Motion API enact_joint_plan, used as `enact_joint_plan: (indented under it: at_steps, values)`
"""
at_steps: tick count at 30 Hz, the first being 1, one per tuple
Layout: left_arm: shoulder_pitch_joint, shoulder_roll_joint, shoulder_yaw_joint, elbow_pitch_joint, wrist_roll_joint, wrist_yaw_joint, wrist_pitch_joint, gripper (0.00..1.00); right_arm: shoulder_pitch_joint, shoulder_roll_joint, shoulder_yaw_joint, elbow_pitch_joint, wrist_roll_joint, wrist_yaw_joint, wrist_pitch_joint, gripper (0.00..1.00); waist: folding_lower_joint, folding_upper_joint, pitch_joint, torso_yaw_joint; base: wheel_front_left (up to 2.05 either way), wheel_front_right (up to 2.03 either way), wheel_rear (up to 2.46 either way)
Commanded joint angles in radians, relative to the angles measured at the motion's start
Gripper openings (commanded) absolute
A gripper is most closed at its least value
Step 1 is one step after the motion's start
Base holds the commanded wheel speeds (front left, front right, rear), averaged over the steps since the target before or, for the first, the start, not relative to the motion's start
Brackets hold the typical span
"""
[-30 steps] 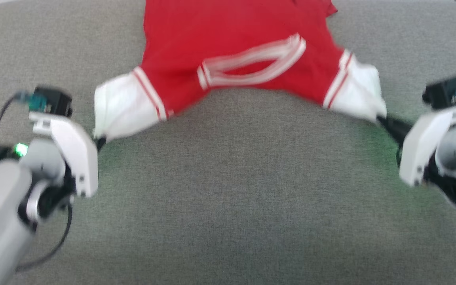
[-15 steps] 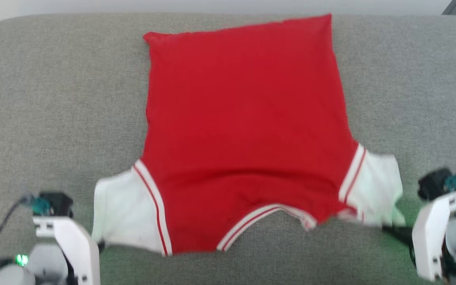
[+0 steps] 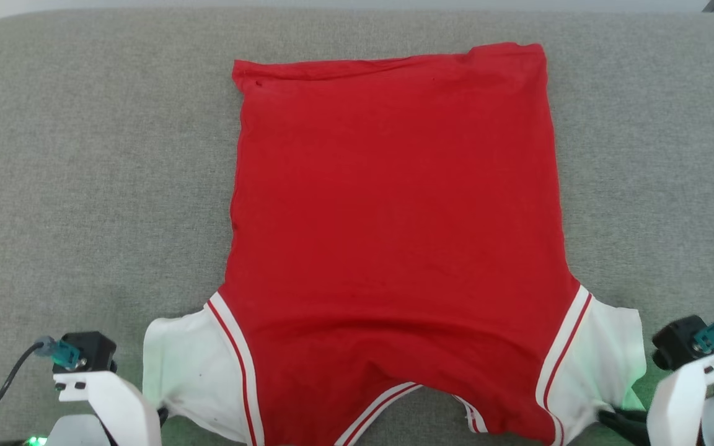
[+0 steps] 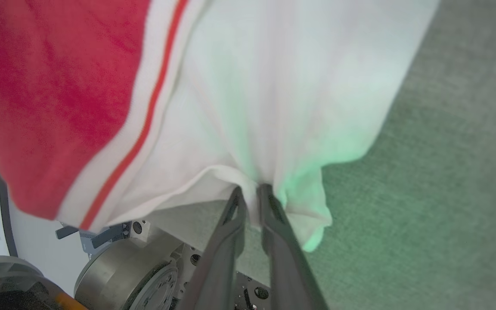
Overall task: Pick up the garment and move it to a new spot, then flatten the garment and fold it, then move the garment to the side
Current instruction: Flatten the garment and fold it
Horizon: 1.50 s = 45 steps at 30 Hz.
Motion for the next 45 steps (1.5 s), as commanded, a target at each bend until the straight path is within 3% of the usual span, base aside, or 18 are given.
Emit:
enact_joint_plan:
  at_steps: [1,9,14,22,31,37,41,45]
  values:
    - [-0.011,-0.009,0.008,-0.007,0.002,0.000,-0.013,0.00,-0.007,0.014,-0.004,-0.023,-0.014,0.000,-0.010,1.00,0.0000,0.0000,0.006,0.000,0.00,0.00,0.00]
    - [-0.041,-0.040,0.023,-0.025,0.028,-0.024,-0.067,0.00,-0.132,0.056,-0.103,-0.193,-0.107,0.000,-0.072,1.00,0.0000,0.0000,0.046,0.007,0.00,0.00,0.00]
    - [-0.075,-0.061,0.017,-0.026,0.040,-0.043,-0.081,0.00,-0.309,0.079,-0.084,-0.168,-0.190,0.000,-0.175,1.00,0.0000,0.0000,0.081,0.025,0.00,0.00,0.00]
    - [-0.161,-0.118,-0.020,-0.004,0.078,-0.094,-0.075,0.00,-0.640,0.047,-0.034,0.134,-0.239,0.000,-0.321,1.00,0.0000,0.0000,0.148,0.102,0.00,0.00,0.00]
    - [-0.232,-0.191,-0.058,0.058,0.093,-0.153,-0.086,0.00,-0.948,0.013,0.009,0.544,-0.258,0.000,-0.315,1.00,0.0000,0.0000,0.212,0.201,0.00,0.00,0.00]
    - [-0.267,-0.236,-0.090,0.115,0.102,-0.199,-0.083,0.00,-1.098,0.038,-0.040,0.815,-0.271,0.000,-0.204,1.00,0.0000,0.0000,0.236,0.260,0.00,0.00,0.00]
    - [-0.282,-0.250,-0.099,0.143,0.104,-0.214,-0.082,0.00,-1.135,0.057,-0.050,0.922,-0.285,0.000,-0.142,1.00,0.0000,0.0000,0.242,0.279,0.00,0.00,0.00]
    - [-0.292,-0.262,-0.105,0.170,0.101,-0.228,-0.085,0.00,-1.121,0.075,-0.016,1.062,-0.338,0.000,0.005,1.00,0.0000,0.0000,0.239,0.286,0.00,0.00,0.00]
